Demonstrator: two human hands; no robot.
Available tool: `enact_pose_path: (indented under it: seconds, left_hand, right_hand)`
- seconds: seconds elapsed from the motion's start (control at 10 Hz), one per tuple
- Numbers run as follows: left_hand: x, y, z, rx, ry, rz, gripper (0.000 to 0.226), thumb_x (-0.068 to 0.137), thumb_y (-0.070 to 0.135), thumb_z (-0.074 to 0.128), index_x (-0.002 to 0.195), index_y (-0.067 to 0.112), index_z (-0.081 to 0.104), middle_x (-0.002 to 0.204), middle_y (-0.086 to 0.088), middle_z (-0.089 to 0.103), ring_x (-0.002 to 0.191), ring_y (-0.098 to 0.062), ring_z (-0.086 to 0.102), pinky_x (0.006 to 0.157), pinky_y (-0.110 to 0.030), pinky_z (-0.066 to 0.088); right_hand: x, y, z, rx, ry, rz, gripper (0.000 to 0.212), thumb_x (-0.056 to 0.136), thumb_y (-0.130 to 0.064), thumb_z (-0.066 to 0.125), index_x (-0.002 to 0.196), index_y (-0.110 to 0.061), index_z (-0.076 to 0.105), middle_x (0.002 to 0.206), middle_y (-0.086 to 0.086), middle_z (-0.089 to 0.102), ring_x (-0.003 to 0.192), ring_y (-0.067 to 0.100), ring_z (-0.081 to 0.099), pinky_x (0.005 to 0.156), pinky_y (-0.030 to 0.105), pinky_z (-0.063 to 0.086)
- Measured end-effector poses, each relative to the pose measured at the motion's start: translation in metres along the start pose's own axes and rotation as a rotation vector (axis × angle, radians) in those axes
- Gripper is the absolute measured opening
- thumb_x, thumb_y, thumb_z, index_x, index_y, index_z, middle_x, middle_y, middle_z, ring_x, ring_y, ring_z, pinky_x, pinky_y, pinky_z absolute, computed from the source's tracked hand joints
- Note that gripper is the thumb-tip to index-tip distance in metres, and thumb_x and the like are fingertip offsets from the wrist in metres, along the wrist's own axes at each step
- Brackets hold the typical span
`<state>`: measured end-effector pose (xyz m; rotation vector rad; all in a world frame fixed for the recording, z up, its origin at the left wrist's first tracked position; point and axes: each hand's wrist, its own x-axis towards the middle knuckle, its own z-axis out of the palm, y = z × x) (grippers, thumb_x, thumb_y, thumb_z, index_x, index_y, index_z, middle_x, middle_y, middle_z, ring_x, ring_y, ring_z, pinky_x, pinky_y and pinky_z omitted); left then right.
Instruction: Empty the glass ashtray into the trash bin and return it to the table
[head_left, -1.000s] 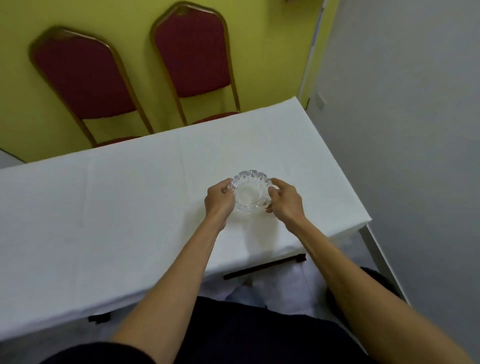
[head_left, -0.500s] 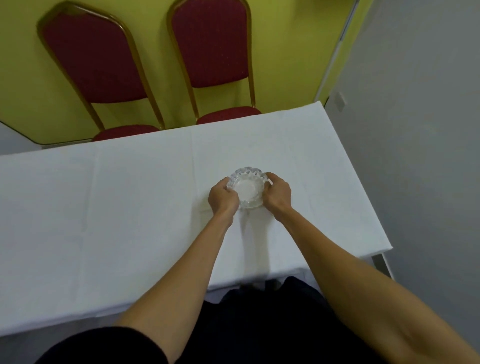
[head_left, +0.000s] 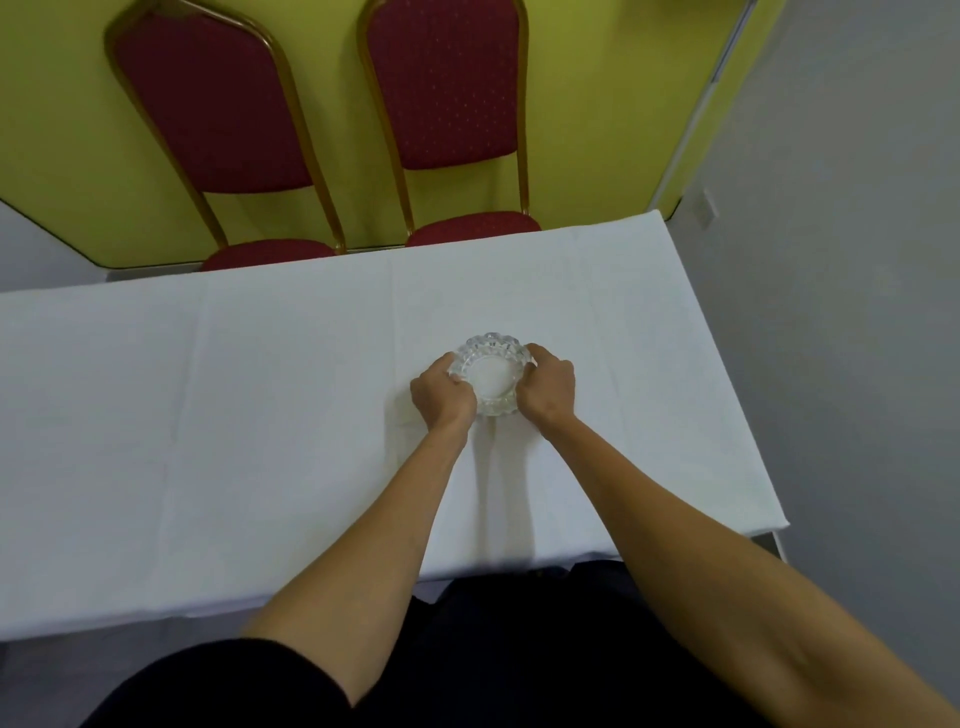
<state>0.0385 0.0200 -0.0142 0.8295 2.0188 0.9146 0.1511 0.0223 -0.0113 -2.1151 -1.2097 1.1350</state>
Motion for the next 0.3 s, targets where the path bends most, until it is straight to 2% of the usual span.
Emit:
enact_pose_path:
  seconds: [0.1, 0.2, 0.3]
  left_hand:
    - [0.002, 0.003, -0.003, 0.027, -0.001, 0.013, 0.049, 0.092, -0.009, 0.039, 0.129, 0.008, 0.067, 0.135, -0.012, 0.062, 0.122, -0.027, 0.061, 0.098, -0.023, 0.047]
    - [0.008, 0.015, -0.006, 0.069, 0.013, 0.095, 0.048, 0.095, -0.007, 0.043, 0.132, 0.012, 0.065, 0.137, -0.015, 0.056, 0.125, -0.028, 0.057, 0.104, -0.035, 0.050]
    - [0.016, 0.045, -0.017, 0.149, 0.014, 0.210, 0.045, 0.099, 0.000, 0.045, 0.138, 0.016, 0.059, 0.135, -0.014, 0.050, 0.127, -0.027, 0.052, 0.103, -0.035, 0.050]
  right_hand:
    - [0.000, -0.001, -0.005, -0.078, -0.022, -0.014, 0.046, 0.100, -0.010, 0.039, 0.142, -0.017, 0.054, 0.139, 0.024, 0.049, 0.131, 0.042, 0.049, 0.104, 0.046, 0.049]
    - [0.001, -0.014, -0.011, -0.253, -0.013, -0.073, 0.047, 0.102, -0.016, 0.041, 0.149, -0.016, 0.045, 0.141, 0.023, 0.043, 0.136, 0.040, 0.037, 0.100, 0.045, 0.044]
    - [0.002, -0.046, -0.025, -0.298, 0.040, -0.202, 0.045, 0.104, -0.019, 0.041, 0.148, -0.010, 0.043, 0.139, 0.024, 0.046, 0.132, 0.041, 0.038, 0.100, 0.045, 0.042]
